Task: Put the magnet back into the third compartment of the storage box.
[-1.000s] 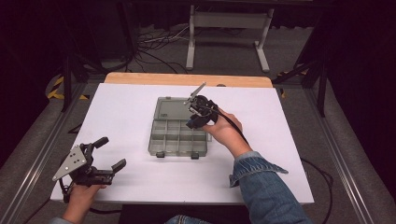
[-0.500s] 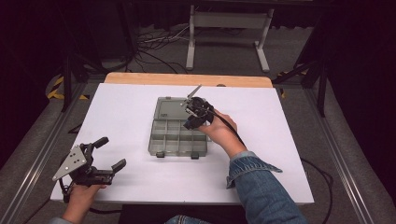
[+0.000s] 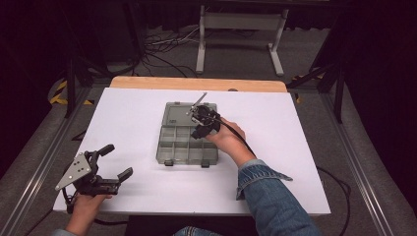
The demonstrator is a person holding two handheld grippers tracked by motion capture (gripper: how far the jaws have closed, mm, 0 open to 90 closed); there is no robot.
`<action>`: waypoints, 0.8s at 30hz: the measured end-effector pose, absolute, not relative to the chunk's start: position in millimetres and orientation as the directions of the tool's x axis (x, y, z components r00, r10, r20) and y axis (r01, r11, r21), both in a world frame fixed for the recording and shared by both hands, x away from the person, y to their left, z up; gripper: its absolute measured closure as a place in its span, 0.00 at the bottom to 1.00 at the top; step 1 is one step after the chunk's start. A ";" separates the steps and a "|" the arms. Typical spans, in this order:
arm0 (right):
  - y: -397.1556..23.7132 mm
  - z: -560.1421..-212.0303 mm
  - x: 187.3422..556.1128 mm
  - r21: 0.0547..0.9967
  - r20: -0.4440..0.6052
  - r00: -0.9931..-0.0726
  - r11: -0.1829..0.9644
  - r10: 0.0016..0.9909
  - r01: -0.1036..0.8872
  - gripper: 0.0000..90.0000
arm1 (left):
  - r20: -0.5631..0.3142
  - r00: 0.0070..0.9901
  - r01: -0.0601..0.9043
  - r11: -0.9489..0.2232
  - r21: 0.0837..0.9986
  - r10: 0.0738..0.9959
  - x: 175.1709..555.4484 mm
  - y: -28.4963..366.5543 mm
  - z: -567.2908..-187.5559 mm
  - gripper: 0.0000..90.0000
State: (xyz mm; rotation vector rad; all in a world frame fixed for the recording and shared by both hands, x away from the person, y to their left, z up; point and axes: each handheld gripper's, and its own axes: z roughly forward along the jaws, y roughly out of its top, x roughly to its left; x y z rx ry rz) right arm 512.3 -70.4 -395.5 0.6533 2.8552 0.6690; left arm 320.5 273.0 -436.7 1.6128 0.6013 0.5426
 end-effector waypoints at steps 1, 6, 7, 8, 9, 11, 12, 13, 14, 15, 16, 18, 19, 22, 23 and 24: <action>-70.4 -395.5 512.3 0.451 -0.034 -0.896 0.807 0.442 0.381 0.69 | 0.007 0.752 0.074 -0.094 0.993 0.659 320.5 273.1 -436.7 0.01; -66.7 -402.0 514.0 0.437 -0.028 -0.896 0.811 0.444 0.388 0.69 | 0.004 0.752 0.074 -0.090 0.993 0.660 320.5 273.2 -436.8 0.01; -65.9 -403.8 514.8 0.434 -0.027 -0.896 0.813 0.442 0.388 0.69 | 0.004 0.752 0.074 -0.090 0.993 0.659 320.5 273.2 -436.8 0.01; -65.9 -404.4 515.2 0.427 -0.029 -0.898 0.818 0.439 0.386 0.69 | 0.004 0.752 0.074 -0.090 0.993 0.659 320.5 273.2 -436.7 0.01; -65.0 -405.6 515.3 0.426 -0.026 -0.897 0.817 0.441 0.389 0.69 | 0.004 0.752 0.073 -0.090 0.993 0.659 320.5 273.2 -436.7 0.01; -64.2 -407.7 515.9 0.417 -0.027 -0.899 0.822 0.437 0.388 0.69 | 0.004 0.752 0.073 -0.090 0.993 0.659 320.6 273.2 -436.7 0.01; -63.7 -408.5 515.9 0.415 -0.027 -0.899 0.823 0.438 0.388 0.69 | 0.004 0.752 0.073 -0.090 0.993 0.659 320.6 273.2 -436.7 0.01; -63.7 -408.5 515.9 0.415 -0.027 -0.899 0.823 0.438 0.388 0.69 | 0.004 0.751 0.073 -0.090 0.993 0.660 320.6 273.2 -436.7 0.01; -62.7 -409.6 515.7 0.415 -0.022 -0.897 0.820 0.442 0.394 0.69 | 0.003 0.752 0.074 -0.089 0.993 0.659 320.6 273.2 -436.7 0.01; -62.4 -410.4 516.2 0.408 -0.027 -0.899 0.826 0.437 0.390 0.69 | 0.003 0.752 0.074 -0.089 0.993 0.660 320.5 273.2 -436.7 0.01; -62.0 -410.7 516.0 0.408 -0.024 -0.898 0.824 0.439 0.392 0.69 | 0.003 0.752 0.074 -0.089 0.993 0.659 320.4 273.2 -436.6 0.01; -62.0 -410.8 516.0 0.407 -0.025 -0.898 0.825 0.439 0.392 0.69 | 0.003 0.752 0.074 -0.088 0.993 0.660 320.3 273.2 -436.6 0.01; -62.6 -410.5 516.1 0.407 -0.029 -0.899 0.827 0.437 0.389 0.65 | 0.003 0.751 0.074 -0.088 0.993 0.660 320.3 273.4 -436.6 0.01; -64.0 -407.9 515.6 0.413 -0.042 -0.897 0.825 0.441 0.386 0.62 | 0.003 0.750 0.073 -0.088 0.993 0.661 320.5 273.5 -436.6 0.01; -64.7 -406.3 515.4 0.416 -0.049 -0.898 0.826 0.437 0.380 0.62 | 0.004 0.751 0.073 -0.089 0.993 0.660 320.5 273.5 -436.6 0.01; -65.3 -404.4 514.7 0.426 -0.050 -0.896 0.821 0.441 0.380 0.60 | 0.003 0.752 0.073 -0.088 0.993 0.659 320.5 273.3 -436.6 0.01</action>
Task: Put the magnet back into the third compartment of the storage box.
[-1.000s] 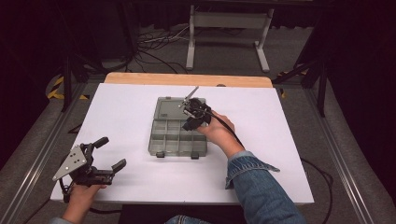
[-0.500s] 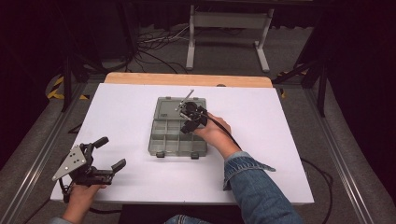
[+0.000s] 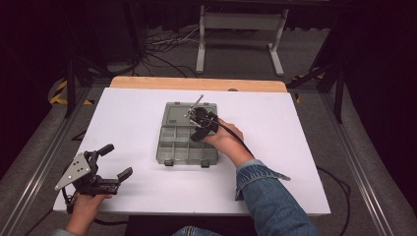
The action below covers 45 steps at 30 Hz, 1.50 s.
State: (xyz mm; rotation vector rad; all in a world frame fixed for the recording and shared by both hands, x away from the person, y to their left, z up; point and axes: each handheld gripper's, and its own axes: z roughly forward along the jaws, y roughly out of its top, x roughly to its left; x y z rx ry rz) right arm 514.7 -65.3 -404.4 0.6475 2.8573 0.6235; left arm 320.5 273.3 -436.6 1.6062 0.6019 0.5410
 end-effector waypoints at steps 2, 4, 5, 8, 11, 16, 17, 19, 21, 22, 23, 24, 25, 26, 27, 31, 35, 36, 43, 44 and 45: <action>-67.5 -400.0 513.4 0.437 -0.057 -0.894 0.817 0.444 0.378 0.58 | 0.004 0.752 0.073 -0.089 0.993 0.659 320.4 273.1 -436.5 0.01; -70.2 -395.3 512.2 0.451 -0.059 -0.893 0.810 0.447 0.375 0.53 | 0.004 0.752 0.073 -0.090 0.993 0.659 320.4 273.1 -436.6 0.01; -72.3 -391.9 511.2 0.460 -0.059 -0.891 0.804 0.451 0.377 0.50 | 0.004 0.752 0.073 -0.090 0.993 0.660 320.4 273.1 -436.6 0.01; -77.9 -382.6 508.1 0.487 -0.059 -0.883 0.785 0.466 0.383 0.37 | 0.004 0.751 0.074 -0.089 0.993 0.660 320.6 273.1 -436.7 0.01; -81.3 -377.4 505.9 0.503 -0.062 -0.877 0.774 0.477 0.385 0.28 | 0.005 0.751 0.074 -0.091 0.993 0.660 320.6 273.0 -436.7 0.01; -91.5 -356.8 492.4 0.569 -0.075 -0.869 0.737 0.489 0.366 0.17 | 0.006 0.752 0.073 -0.092 0.993 0.660 320.3 272.7 -436.7 0.01; -91.5 -356.8 492.4 0.569 -0.075 -0.869 0.737 0.489 0.366 0.17 | 0.007 0.752 0.073 -0.094 0.993 0.659 320.4 273.0 -436.7 0.01; -94.6 -348.7 485.3 0.590 -0.087 -0.869 0.728 0.487 0.349 0.14 | 0.006 0.751 0.073 -0.092 0.993 0.660 320.3 272.7 -436.7 0.01; -97.2 -343.7 481.3 0.605 -0.096 -0.874 0.725 0.477 0.329 0.13 | 0.007 0.751 0.074 -0.094 0.993 0.660 320.0 272.7 -436.5 0.01; -100.2 -338.3 476.6 0.614 -0.098 -0.874 0.720 0.476 0.323 0.13 | 0.006 0.751 0.073 -0.093 0.993 0.660 320.0 272.6 -436.5 0.01; -101.4 -336.4 474.4 0.617 -0.097 -0.877 0.720 0.471 0.319 0.13 | 0.006 0.751 0.073 -0.093 0.993 0.660 320.0 272.6 -436.5 0.01; -102.2 -335.2 472.6 0.617 -0.099 -0.877 0.720 0.470 0.317 0.13 | 0.006 0.751 0.073 -0.093 0.993 0.660 320.0 272.7 -436.5 0.01; -102.2 -335.2 472.6 0.617 -0.099 -0.877 0.720 0.470 0.317 0.13 | 0.006 0.750 0.072 -0.090 0.993 0.662 320.0 272.7 -436.6 0.01; -103.6 -333.6 469.8 0.617 -0.106 -0.878 0.723 0.467 0.311 0.12 | 0.005 0.750 0.072 -0.090 0.993 0.662 320.1 272.7 -436.6 0.01; -105.5 -332.4 465.9 0.611 -0.115 -0.879 0.730 0.463 0.305 0.12 | 0.005 0.750 0.072 -0.090 0.993 0.661 320.2 272.7 -436.6 0.01; -107.7 -332.0 460.4 0.607 -0.126 -0.878 0.736 0.462 0.300 0.12 | 0.006 0.751 0.074 -0.094 0.993 0.660 320.0 272.3 -436.5 0.01; -112.5 -329.8 452.8 0.620 -0.125 -0.878 0.727 0.462 0.294 0.12 | 0.005 0.750 0.073 -0.090 0.993 0.662 319.9 272.7 -436.6 0.01; -115.0 -328.7 450.8 0.626 -0.125 -0.877 0.723 0.463 0.292 0.12 | 0.005 0.749 0.073 -0.089 0.993 0.662 320.0 272.8 -436.6 0.01; -131.7 -326.3 438.9 0.668 -0.118 -0.869 0.686 0.481 0.289 0.11 | 0.008 0.750 0.070 -0.092 0.993 0.661 319.4 272.0 -436.9 0.01; -135.0 -326.2 436.7 0.674 -0.118 -0.866 0.680 0.485 0.289 0.10 | 0.006 0.749 0.071 -0.090 0.993 0.662 319.3 272.1 -436.9 0.01; -138.3 -326.2 434.5 0.683 -0.115 -0.864 0.671 0.489 0.289 0.10 | 0.005 0.749 0.073 -0.091 0.993 0.662 319.2 272.7 -436.8 0.01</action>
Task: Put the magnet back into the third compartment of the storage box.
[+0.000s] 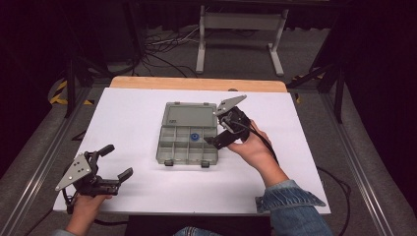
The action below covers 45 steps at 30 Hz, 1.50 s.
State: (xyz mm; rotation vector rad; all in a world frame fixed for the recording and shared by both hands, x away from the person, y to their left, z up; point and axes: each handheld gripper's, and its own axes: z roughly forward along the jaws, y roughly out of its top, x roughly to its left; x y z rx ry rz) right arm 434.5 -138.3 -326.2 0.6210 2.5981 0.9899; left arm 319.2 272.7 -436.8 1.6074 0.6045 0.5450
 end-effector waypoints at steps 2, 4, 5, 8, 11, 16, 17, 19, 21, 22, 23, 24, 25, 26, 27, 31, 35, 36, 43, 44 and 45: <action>-145.4 -325.9 430.0 0.702 -0.114 -0.860 0.653 0.497 0.284 0.09 | 0.005 0.748 0.072 -0.089 0.993 0.664 319.1 272.9 -436.8 0.01; -153.0 -325.8 424.8 0.720 -0.111 -0.857 0.636 0.503 0.279 0.07 | 0.006 0.749 0.072 -0.090 0.993 0.663 319.3 272.2 -436.8 0.01; -157.3 -325.9 422.3 0.728 -0.111 -0.857 0.628 0.503 0.274 0.05 | 0.005 0.749 0.071 -0.089 0.993 0.662 319.3 271.9 -436.8 0.01; -166.8 -327.1 416.3 0.749 -0.113 -0.855 0.609 0.506 0.261 0.02 | 0.010 0.751 0.073 -0.098 0.993 0.660 319.3 271.6 -436.7 0.01; -177.1 -329.9 409.1 0.769 -0.120 -0.848 0.588 0.515 0.249 0.00 | 0.007 0.750 0.071 -0.091 0.993 0.662 319.3 271.7 -436.9 0.01; -191.4 -337.5 397.1 0.819 -0.116 -0.847 0.532 0.519 0.214 0.00 | 0.009 0.749 0.072 -0.094 0.993 0.662 319.2 271.5 -437.0 0.01; -193.4 -339.0 394.9 0.826 -0.124 -0.846 0.527 0.518 0.202 0.00 | 0.009 0.749 0.072 -0.095 0.993 0.663 319.1 271.4 -437.0 0.01; -194.9 -340.4 392.9 0.825 -0.132 -0.845 0.529 0.518 0.196 0.00 | 0.009 0.749 0.072 -0.095 0.993 0.662 319.2 271.4 -437.0 0.01; -199.3 -343.8 388.7 0.822 -0.134 -0.842 0.533 0.523 0.200 0.00 | 0.009 0.749 0.071 -0.094 0.993 0.663 319.3 271.6 -437.0 0.01; -202.2 -346.5 386.3 0.828 -0.132 -0.842 0.525 0.524 0.197 0.00 | 0.009 0.748 0.071 -0.093 0.993 0.663 319.3 271.6 -437.0 0.01; -204.2 -348.1 385.0 0.832 -0.135 -0.841 0.521 0.525 0.192 0.00 | 0.008 0.748 0.071 -0.093 0.993 0.663 319.3 271.6 -437.0 0.01; -207.0 -350.1 383.1 0.838 -0.134 -0.840 0.513 0.526 0.188 0.00 | 0.007 0.747 0.073 -0.093 0.993 0.664 319.1 271.7 -437.1 0.01; -210.1 -352.1 381.5 0.845 -0.134 -0.839 0.502 0.527 0.181 0.00 | 0.007 0.747 0.073 -0.092 0.993 0.665 319.1 271.8 -437.1 0.01; -212.3 -353.6 380.0 0.852 -0.129 -0.838 0.491 0.530 0.180 0.00 | 0.007 0.747 0.073 -0.092 0.993 0.665 319.1 271.8 -437.1 0.01; -216.1 -355.9 377.8 0.860 -0.122 -0.837 0.478 0.533 0.180 0.00 | 0.007 0.747 0.073 -0.092 0.993 0.665 319.1 271.8 -437.1 0.01; -227.5 -362.8 371.2 0.886 -0.108 -0.828 0.431 0.550 0.171 0.00 | 0.006 0.746 0.074 -0.092 0.993 0.666 319.2 271.9 -437.2 0.01; -240.5 -370.2 363.9 0.917 -0.088 -0.823 0.368 0.561 0.153 0.00 | 0.006 0.746 0.075 -0.092 0.993 0.666 319.1 271.7 -437.2 0.01; -242.7 -371.6 362.6 0.922 -0.085 -0.823 0.357 0.561 0.148 0.00 | 0.005 0.746 0.075 -0.092 0.993 0.666 319.1 271.6 -437.3 0.01; -262.7 -384.1 350.6 0.961 -0.050 -0.811 0.251 0.583 0.121 0.00 | 0.005 0.747 0.076 -0.093 0.993 0.665 319.1 270.8 -437.3 0.01; -265.1 -386.0 348.8 0.965 -0.047 -0.810 0.236 0.584 0.114 0.00 | 0.006 0.747 0.075 -0.093 0.993 0.665 319.0 270.9 -437.1 0.01; -267.5 -388.7 346.6 0.969 -0.043 -0.808 0.220 0.588 0.109 0.00 | 0.007 0.747 0.075 -0.096 0.993 0.664 318.9 271.4 -436.7 0.01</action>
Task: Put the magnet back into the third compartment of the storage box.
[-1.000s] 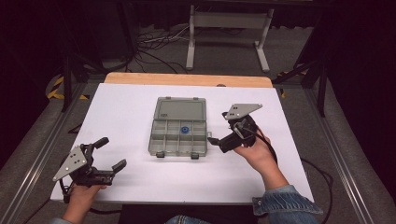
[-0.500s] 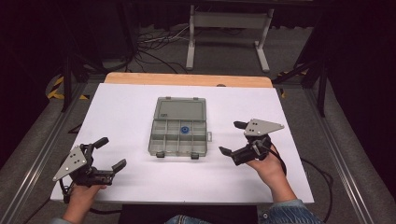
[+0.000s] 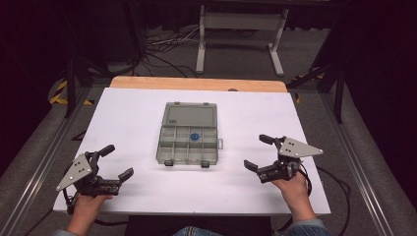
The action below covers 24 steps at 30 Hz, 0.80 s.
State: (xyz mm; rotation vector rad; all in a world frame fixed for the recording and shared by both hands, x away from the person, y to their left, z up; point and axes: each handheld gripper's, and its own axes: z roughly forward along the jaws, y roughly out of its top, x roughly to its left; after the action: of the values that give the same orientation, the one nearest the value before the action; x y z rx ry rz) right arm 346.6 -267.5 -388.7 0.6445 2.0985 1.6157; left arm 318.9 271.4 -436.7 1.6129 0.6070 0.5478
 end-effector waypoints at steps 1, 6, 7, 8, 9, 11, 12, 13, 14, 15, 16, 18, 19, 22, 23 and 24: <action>-268.9 -390.2 345.5 0.970 -0.045 -0.803 0.218 0.594 0.107 0.00 | 0.004 0.746 0.073 -0.088 0.993 0.666 318.7 271.5 -436.6 0.01; -276.8 -400.0 338.3 0.977 -0.057 -0.775 0.197 0.629 0.088 0.00 | 0.003 0.744 0.072 -0.085 0.994 0.668 318.5 273.2 -436.3 0.01; -278.5 -402.4 337.0 0.978 -0.065 -0.768 0.193 0.637 0.078 0.00 | 0.005 0.744 0.070 -0.085 0.994 0.668 318.4 273.2 -436.0 0.01; -279.8 -404.6 336.0 0.979 -0.071 -0.764 0.193 0.641 0.072 0.00 | 0.005 0.744 0.069 -0.084 0.994 0.668 318.4 273.3 -435.8 0.01; -280.8 -406.7 334.8 0.978 -0.072 -0.761 0.195 0.644 0.072 0.00 | 0.004 0.744 0.069 -0.083 0.994 0.668 318.4 273.5 -435.7 0.01; -282.4 -411.6 333.3 0.978 -0.081 -0.756 0.197 0.650 0.064 0.00 | 0.004 0.744 0.070 -0.083 0.994 0.668 318.4 274.0 -435.7 0.01; -283.3 -413.8 332.9 0.977 -0.080 -0.755 0.201 0.651 0.070 0.00 | 0.003 0.744 0.070 -0.082 0.994 0.668 318.3 274.2 -435.7 0.01; -284.0 -415.8 332.3 0.977 -0.079 -0.754 0.202 0.652 0.072 0.00 | 0.002 0.745 0.071 -0.083 0.994 0.668 318.2 274.5 -435.5 0.01; -284.9 -417.6 331.6 0.976 -0.085 -0.750 0.206 0.656 0.070 0.00 | 0.004 0.745 0.070 -0.085 0.994 0.667 318.3 274.6 -435.5 0.01; -285.6 -419.3 331.0 0.977 -0.084 -0.748 0.204 0.658 0.070 0.00 | 0.005 0.745 0.071 -0.087 0.994 0.667 318.4 274.7 -435.6 0.01; -287.1 -421.8 329.9 0.976 -0.087 -0.746 0.205 0.661 0.068 0.00 | 0.002 0.744 0.073 -0.085 0.994 0.668 318.4 274.6 -435.7 0.01; -288.5 -425.0 328.4 0.977 -0.087 -0.746 0.204 0.661 0.068 0.00 | 0.004 0.747 0.071 -0.086 0.994 0.665 318.7 274.6 -435.4 0.01; -288.5 -425.0 328.4 0.977 -0.087 -0.746 0.204 0.661 0.068 0.00 | 0.004 0.747 0.071 -0.086 0.994 0.665 318.7 274.6 -435.4 0.01; -291.3 -431.7 326.0 0.975 -0.087 -0.741 0.210 0.666 0.075 0.00 | 0.001 0.745 0.069 -0.078 0.995 0.667 318.5 274.8 -435.4 0.01; -292.1 -433.2 325.6 0.974 -0.087 -0.739 0.213 0.668 0.078 0.00 | 0.000 0.746 0.069 -0.078 0.995 0.666 318.6 275.1 -435.4 0.01; -293.8 -435.4 324.8 0.973 -0.084 -0.735 0.213 0.673 0.084 0.00 | -0.001 0.747 0.070 -0.078 0.995 0.665 318.7 275.3 -435.4 0.01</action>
State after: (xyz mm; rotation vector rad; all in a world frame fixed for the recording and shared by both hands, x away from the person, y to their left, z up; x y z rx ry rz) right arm 324.8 -293.8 -435.4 0.6974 1.9940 1.5513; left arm 318.7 275.3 -435.4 1.5934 0.6072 0.5454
